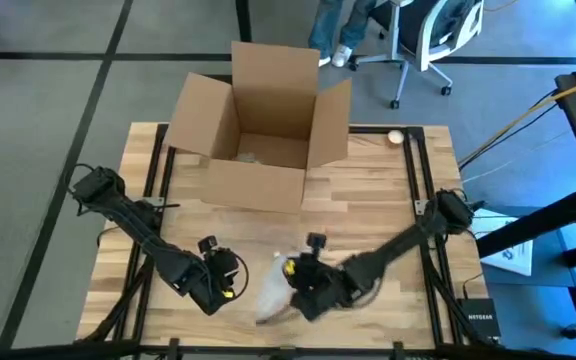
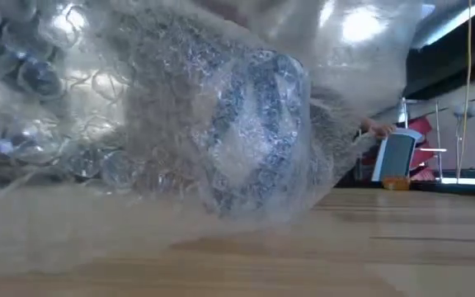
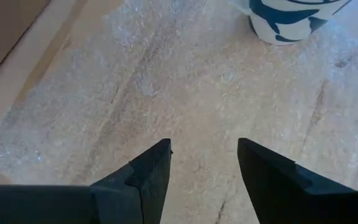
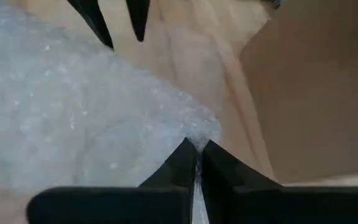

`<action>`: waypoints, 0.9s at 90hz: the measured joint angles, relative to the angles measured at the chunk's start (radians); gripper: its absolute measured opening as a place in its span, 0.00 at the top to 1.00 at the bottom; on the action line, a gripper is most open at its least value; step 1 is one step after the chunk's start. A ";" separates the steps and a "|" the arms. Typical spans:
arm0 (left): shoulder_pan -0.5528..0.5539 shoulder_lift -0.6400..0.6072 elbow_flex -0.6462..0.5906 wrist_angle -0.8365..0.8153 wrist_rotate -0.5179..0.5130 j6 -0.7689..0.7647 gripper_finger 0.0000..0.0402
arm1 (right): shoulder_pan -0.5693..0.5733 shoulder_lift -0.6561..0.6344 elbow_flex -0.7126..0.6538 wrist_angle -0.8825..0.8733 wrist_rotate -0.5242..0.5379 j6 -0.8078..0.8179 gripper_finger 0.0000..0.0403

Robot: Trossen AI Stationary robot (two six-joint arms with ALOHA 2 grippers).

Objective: Wrap mug
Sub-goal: Wrap the white mug with transparent bubble wrap

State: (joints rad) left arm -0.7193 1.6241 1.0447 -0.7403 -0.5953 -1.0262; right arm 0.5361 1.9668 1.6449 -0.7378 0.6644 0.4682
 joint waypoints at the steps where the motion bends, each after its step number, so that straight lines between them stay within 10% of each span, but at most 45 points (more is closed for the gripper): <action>1: 0.000 0.000 0.000 0.000 0.000 0.003 0.58 | -0.006 0.001 -0.003 0.001 -0.015 -0.002 1.00; 22: -0.003 -0.055 0.058 -0.087 -0.039 0.010 0.58 | -0.075 0.003 -0.113 0.149 -0.299 -0.003 1.00; 44: 0.008 -0.105 0.076 0.099 -0.168 0.158 0.58 | -0.074 0.003 -0.129 0.181 -0.271 -0.003 1.00; 81: 0.158 0.064 0.076 0.528 -0.004 0.474 0.58 | -0.072 0.003 -0.129 0.220 -0.265 -0.028 1.00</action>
State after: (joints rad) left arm -0.5616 1.6876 1.1206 -0.2124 -0.5994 -0.5525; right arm 0.4637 1.9701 1.5154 -0.5174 0.3996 0.4400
